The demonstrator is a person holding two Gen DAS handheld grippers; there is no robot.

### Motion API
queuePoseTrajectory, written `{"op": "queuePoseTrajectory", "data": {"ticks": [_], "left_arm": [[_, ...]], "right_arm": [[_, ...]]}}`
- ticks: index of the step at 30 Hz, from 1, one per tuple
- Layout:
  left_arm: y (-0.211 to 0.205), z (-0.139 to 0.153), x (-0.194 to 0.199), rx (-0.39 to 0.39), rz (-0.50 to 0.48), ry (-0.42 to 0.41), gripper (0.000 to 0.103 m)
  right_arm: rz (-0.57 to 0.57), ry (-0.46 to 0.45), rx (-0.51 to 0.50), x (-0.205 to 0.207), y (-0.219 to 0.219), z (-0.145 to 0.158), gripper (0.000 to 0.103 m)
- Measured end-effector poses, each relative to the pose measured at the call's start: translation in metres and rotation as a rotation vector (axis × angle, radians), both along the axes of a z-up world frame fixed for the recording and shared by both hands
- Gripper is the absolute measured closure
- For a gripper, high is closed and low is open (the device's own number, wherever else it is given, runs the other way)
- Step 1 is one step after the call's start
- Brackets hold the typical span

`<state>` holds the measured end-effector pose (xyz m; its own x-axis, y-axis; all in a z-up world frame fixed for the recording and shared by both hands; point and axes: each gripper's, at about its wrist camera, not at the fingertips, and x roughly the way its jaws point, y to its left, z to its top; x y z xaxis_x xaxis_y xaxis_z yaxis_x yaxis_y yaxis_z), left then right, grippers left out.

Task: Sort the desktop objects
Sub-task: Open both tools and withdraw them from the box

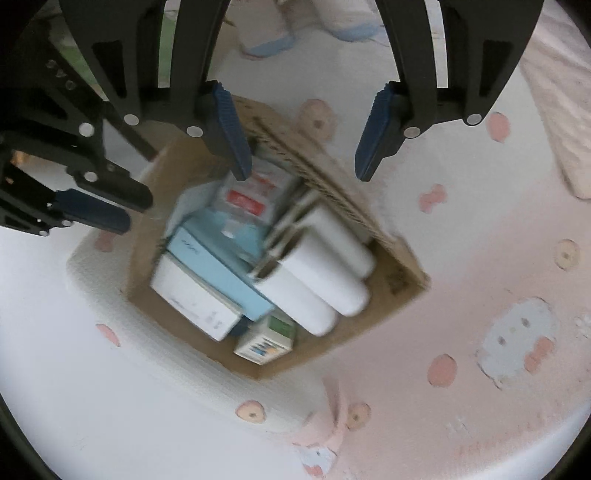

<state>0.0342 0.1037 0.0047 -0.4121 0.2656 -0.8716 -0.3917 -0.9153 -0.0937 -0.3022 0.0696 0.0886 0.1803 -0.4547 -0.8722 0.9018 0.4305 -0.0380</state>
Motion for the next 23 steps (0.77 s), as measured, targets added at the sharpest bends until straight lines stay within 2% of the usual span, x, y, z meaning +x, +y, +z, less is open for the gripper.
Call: {"op": "queuePoseTrajectory", "data": {"ticks": [1, 2, 4, 12, 23], "left_arm": [[-0.003, 0.002, 0.000, 0.003, 0.005, 0.003, 0.040], [-0.007, 0.003, 0.000, 0.017, 0.011, -0.004, 0.040], [-0.013, 0.005, 0.000, 0.035, 0.021, -0.017, 0.040], [-0.024, 0.007, 0.002, 0.009, 0.043, -0.022, 0.040], [-0.026, 0.010, 0.006, -0.017, 0.050, 0.004, 0.040]], "right_arm": [[0.003, -0.006, 0.000, 0.000, 0.001, 0.001, 0.074], [0.002, -0.010, -0.002, 0.001, 0.001, 0.001, 0.060], [-0.006, -0.011, -0.013, 0.003, 0.003, 0.003, 0.042], [0.016, 0.014, -0.023, 0.016, 0.012, 0.006, 0.037], [0.028, -0.005, -0.015, 0.018, 0.016, 0.006, 0.036]]}}
